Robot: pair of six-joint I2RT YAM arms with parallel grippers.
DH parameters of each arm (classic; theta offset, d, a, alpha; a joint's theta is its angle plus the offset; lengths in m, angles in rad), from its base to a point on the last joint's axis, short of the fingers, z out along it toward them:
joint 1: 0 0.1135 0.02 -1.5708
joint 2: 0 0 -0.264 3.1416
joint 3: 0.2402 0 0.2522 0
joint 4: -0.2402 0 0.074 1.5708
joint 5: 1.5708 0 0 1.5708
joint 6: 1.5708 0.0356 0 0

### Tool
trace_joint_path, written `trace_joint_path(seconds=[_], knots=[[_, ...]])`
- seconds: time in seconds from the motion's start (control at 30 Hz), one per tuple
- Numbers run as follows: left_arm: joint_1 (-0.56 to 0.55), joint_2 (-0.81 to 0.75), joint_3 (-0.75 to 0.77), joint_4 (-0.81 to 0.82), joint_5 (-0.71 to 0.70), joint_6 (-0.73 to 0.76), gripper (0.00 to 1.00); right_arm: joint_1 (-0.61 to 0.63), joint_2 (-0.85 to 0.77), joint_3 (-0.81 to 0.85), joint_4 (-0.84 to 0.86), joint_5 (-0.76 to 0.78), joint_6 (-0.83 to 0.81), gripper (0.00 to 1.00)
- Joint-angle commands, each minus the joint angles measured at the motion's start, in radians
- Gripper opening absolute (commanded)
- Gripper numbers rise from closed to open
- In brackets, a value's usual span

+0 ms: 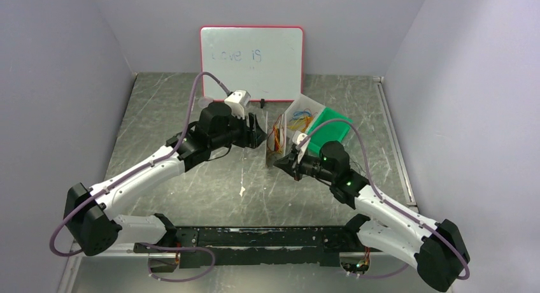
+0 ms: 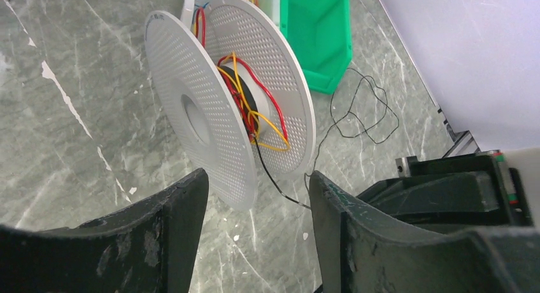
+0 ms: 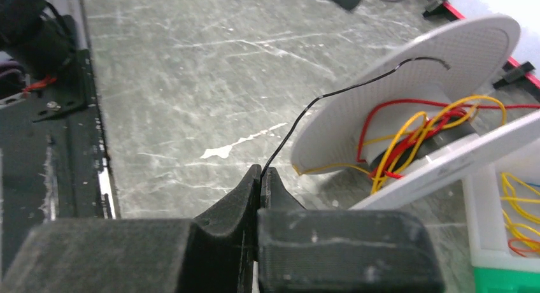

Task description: Wrap the cables

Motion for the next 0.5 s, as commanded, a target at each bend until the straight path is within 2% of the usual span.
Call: trace_joint_path(seconds=[0.0, 0.23, 0.47], knots=[[0.008, 0.016, 0.062, -0.029, -0.003, 0.022, 0.65, 0.010, -0.002, -0.038, 0.093, 0.097, -0.060, 0.00], [0.008, 0.100, 0.121, -0.061, 0.042, 0.047, 0.68, 0.022, -0.017, -0.057, 0.107, 0.118, -0.075, 0.00], [0.007, 0.203, 0.208, -0.152, -0.012, 0.069, 0.69, 0.038, -0.014, -0.078, 0.126, 0.140, -0.087, 0.00]])
